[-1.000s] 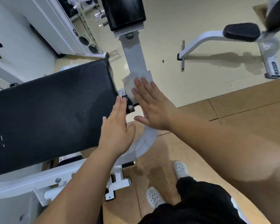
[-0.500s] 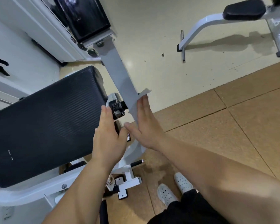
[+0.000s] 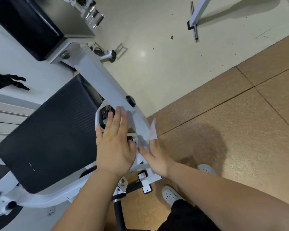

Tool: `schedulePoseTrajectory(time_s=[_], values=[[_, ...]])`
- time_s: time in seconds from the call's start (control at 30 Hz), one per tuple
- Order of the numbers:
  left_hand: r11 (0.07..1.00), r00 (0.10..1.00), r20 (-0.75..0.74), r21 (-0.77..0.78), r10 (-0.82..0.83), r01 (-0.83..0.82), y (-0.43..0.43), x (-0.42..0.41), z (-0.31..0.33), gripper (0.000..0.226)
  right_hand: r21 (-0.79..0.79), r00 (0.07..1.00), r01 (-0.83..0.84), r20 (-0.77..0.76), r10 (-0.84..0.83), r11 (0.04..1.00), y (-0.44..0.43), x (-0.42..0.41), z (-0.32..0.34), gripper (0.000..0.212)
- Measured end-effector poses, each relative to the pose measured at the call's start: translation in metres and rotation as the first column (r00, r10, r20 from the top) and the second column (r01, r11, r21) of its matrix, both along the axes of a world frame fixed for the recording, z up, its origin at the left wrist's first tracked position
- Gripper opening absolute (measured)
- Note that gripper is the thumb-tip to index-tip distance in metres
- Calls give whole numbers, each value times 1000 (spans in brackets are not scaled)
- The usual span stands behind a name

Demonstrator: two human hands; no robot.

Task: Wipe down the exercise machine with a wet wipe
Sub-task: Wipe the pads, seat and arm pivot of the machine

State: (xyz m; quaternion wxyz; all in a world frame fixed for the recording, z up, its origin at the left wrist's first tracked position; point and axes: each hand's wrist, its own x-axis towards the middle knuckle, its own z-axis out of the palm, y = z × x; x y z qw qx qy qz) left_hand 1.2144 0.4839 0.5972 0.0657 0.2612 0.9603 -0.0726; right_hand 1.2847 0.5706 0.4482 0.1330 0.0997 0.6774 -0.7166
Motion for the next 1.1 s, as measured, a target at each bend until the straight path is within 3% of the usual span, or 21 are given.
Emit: schedulePoseTrajectory(time_s=[0.03, 0.1, 0.17, 0.37, 0.53, 0.7, 0.8, 0.9, 1.0, 1.1], values=[[999, 1000, 29, -34, -10, 11, 3, -1, -4, 82, -60, 999, 9, 41, -7, 998, -2, 1, 3, 67], [995, 998, 60, -95, 8, -2, 5, -3, -10, 79, -165, 994, 77, 90, -63, 983, -2, -10, 17, 87], [993, 999, 54, -122, 5, 1, 3, -3, -12, 74, -159, 988, 153, 35, -149, 975, -2, -29, 35, 105], [997, 996, 77, -62, -34, 39, -6, -5, -6, 73, 86, 983, 101, -163, -86, 991, -1, -29, 30, 77], [996, 995, 77, -54, -62, 67, -14, -5, -7, 82, 84, 992, 1, -124, 9, 996, -8, 0, 7, 85], [998, 997, 57, 24, -57, 55, -21, -6, -9, 66, 259, 966, 186, -225, -128, 948, -9, -43, 34, 90], [998, 996, 57, 30, -65, 63, -24, -9, -8, 64, 254, 956, 254, -214, -202, 933, -16, -47, 45, 91], [992, 990, 75, -27, -121, 124, -28, -7, -6, 71, 254, 986, 142, -124, -114, 957, -30, -16, 26, 86], [994, 991, 87, -45, -99, 103, -25, -5, -5, 78, 118, 1000, 0, 3, 0, 993, -34, 12, 9, 90], [991, 990, 73, -45, -125, 128, -22, -4, -8, 77, 203, 998, -8, -60, 20, 979, -33, 6, 4, 97]])
